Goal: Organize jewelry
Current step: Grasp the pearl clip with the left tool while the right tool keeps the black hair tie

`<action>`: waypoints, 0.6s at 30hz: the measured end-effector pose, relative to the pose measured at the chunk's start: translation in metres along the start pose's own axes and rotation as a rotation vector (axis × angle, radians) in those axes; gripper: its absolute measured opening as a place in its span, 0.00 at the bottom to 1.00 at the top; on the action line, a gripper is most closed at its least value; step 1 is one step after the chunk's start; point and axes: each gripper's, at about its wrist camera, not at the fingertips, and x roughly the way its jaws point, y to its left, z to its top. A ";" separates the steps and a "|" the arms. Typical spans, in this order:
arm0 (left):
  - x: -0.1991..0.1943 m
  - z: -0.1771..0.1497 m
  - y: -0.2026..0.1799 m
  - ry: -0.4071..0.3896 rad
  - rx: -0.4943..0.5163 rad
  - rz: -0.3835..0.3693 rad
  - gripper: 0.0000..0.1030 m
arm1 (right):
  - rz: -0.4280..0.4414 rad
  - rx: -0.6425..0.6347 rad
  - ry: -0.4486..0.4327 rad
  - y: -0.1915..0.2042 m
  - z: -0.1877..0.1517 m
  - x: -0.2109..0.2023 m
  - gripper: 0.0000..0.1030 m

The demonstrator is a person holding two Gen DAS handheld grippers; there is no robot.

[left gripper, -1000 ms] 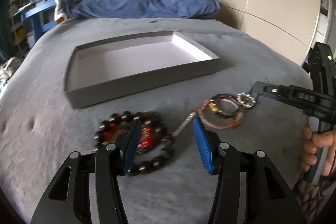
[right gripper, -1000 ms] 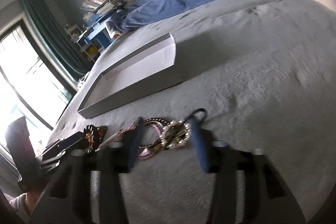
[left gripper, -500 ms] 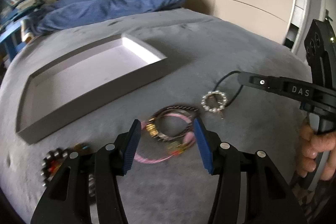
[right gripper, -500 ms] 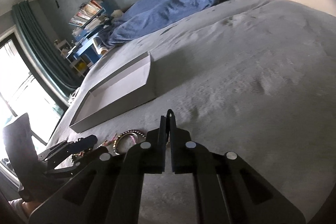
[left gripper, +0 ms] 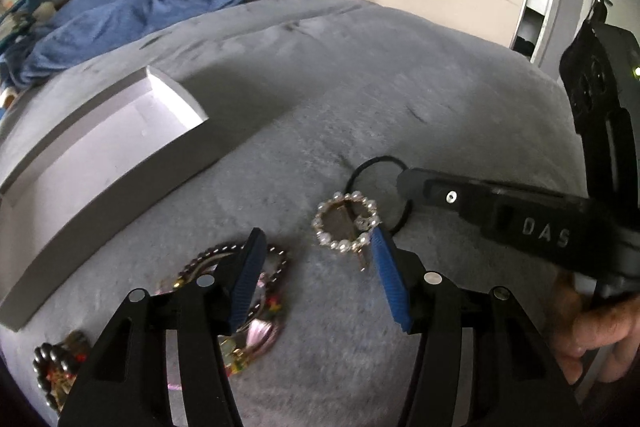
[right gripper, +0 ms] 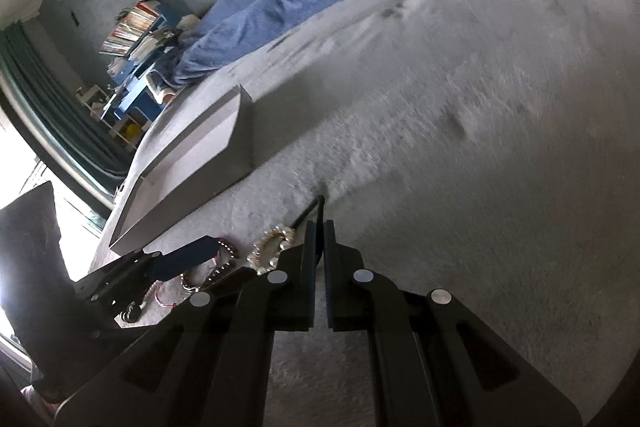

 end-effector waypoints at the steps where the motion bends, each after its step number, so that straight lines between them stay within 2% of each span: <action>1: 0.003 0.002 -0.001 0.004 0.001 0.000 0.55 | 0.000 0.004 0.003 -0.001 -0.001 0.001 0.04; 7: 0.013 0.008 -0.005 0.013 0.003 -0.002 0.55 | 0.012 0.029 0.013 -0.006 -0.002 0.002 0.04; 12: 0.019 0.011 -0.019 0.017 0.053 0.002 0.55 | 0.018 0.025 0.013 -0.004 -0.004 0.002 0.04; 15: 0.024 0.011 -0.017 0.032 0.037 -0.004 0.50 | 0.018 0.023 0.015 -0.005 -0.004 0.002 0.04; 17: 0.026 0.012 -0.012 0.038 0.010 -0.014 0.41 | 0.017 0.022 0.015 -0.004 -0.004 0.003 0.04; 18: 0.027 0.012 -0.011 0.040 0.002 -0.019 0.41 | 0.018 0.022 0.014 -0.004 -0.004 0.003 0.04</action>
